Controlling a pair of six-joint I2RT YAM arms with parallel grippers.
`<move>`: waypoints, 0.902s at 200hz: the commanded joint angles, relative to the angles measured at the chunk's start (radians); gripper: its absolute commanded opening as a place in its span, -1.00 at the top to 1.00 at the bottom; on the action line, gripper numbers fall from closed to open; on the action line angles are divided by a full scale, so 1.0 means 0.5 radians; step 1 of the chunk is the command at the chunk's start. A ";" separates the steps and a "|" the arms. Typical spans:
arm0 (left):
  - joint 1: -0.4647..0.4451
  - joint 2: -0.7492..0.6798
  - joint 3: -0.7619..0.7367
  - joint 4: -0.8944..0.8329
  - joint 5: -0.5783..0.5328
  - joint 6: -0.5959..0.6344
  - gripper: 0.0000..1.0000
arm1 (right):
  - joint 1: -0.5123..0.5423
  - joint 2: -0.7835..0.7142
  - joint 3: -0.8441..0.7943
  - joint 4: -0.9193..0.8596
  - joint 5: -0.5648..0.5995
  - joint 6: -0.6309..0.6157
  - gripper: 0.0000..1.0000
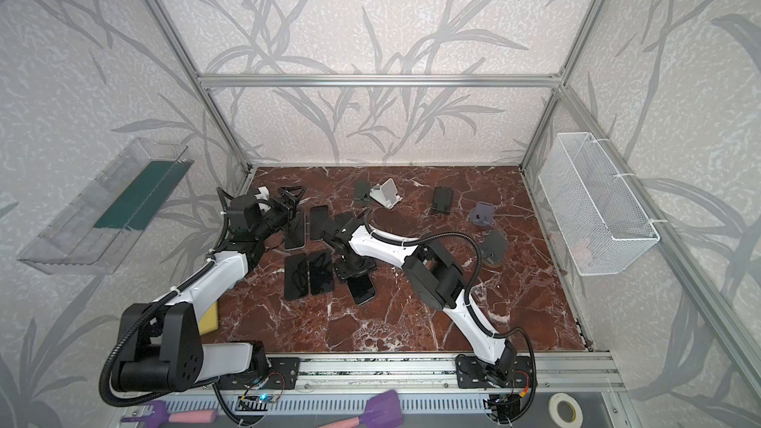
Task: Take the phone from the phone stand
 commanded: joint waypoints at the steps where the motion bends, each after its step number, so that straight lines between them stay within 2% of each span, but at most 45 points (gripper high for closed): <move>1: 0.000 -0.047 0.060 0.066 0.027 -0.020 -0.78 | -0.011 0.198 -0.079 0.209 -0.066 0.095 -0.47; 114: -0.001 -0.025 0.050 0.118 0.045 -0.051 -0.78 | -0.065 0.125 -0.188 0.509 -0.146 0.325 -0.49; 139: 0.002 -0.046 0.063 0.125 0.058 -0.042 -0.78 | -0.073 -0.048 -0.336 0.601 -0.107 0.331 -0.51; 166: -0.002 -0.091 0.095 0.063 0.049 0.042 -0.78 | -0.093 -0.390 -0.569 0.681 0.052 0.258 -0.55; 171: 0.000 -0.105 0.106 0.032 0.040 0.074 -0.78 | -0.099 -0.460 -0.607 0.687 0.111 0.184 -0.56; 175: -0.002 -0.112 0.113 0.005 0.032 0.095 -0.78 | -0.100 -0.535 -0.637 0.689 0.162 0.149 -0.59; 180: -0.002 -0.125 0.122 -0.024 0.025 0.126 -0.78 | -0.101 -0.623 -0.674 0.701 0.227 0.105 -0.75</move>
